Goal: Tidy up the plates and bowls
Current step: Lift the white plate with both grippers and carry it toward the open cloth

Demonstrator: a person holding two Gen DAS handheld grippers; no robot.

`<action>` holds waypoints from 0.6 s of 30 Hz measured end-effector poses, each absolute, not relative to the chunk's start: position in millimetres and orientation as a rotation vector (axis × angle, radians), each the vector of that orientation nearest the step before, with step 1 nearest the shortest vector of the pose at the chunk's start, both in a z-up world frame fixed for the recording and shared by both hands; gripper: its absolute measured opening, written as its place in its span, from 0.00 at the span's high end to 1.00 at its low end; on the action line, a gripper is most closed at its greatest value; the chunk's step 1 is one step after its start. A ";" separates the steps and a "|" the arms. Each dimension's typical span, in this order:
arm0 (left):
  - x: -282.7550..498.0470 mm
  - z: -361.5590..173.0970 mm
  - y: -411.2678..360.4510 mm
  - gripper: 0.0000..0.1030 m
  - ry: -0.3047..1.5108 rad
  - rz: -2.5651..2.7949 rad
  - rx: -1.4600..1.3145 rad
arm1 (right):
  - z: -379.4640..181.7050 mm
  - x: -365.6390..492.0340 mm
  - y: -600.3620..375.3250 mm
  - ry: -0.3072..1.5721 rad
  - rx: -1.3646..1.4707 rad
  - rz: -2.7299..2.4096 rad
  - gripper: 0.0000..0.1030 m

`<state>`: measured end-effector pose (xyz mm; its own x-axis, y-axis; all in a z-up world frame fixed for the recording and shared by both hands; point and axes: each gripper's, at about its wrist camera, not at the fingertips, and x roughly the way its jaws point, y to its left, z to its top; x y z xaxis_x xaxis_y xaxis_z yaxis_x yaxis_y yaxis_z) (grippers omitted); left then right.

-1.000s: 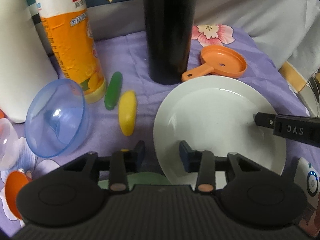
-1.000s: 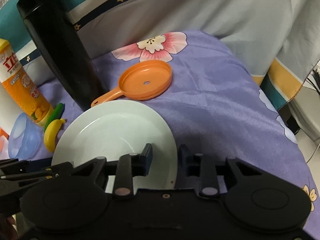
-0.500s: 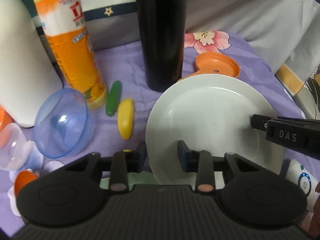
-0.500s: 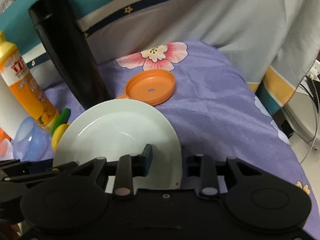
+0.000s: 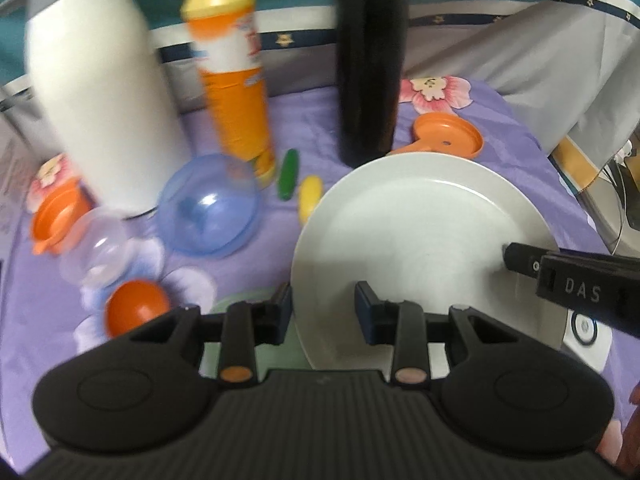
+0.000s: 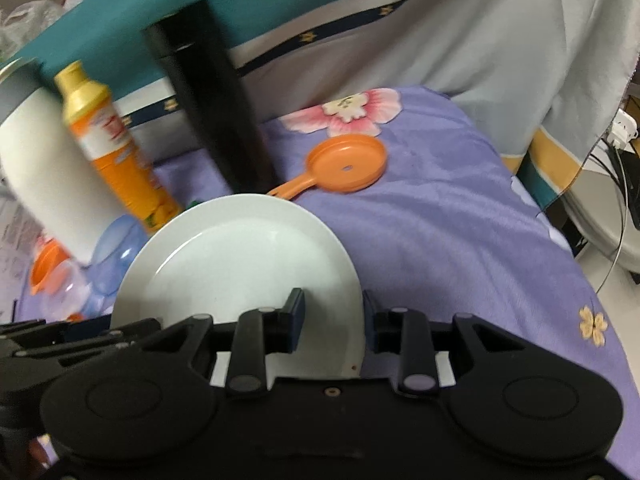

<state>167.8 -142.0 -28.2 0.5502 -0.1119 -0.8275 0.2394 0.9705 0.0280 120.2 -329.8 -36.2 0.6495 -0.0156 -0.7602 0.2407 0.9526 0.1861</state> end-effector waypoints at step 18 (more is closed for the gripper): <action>42.3 -8.0 37.4 0.67 0.994 -0.034 0.022 | -14.6 38.3 -155.2 0.965 0.246 0.109 0.70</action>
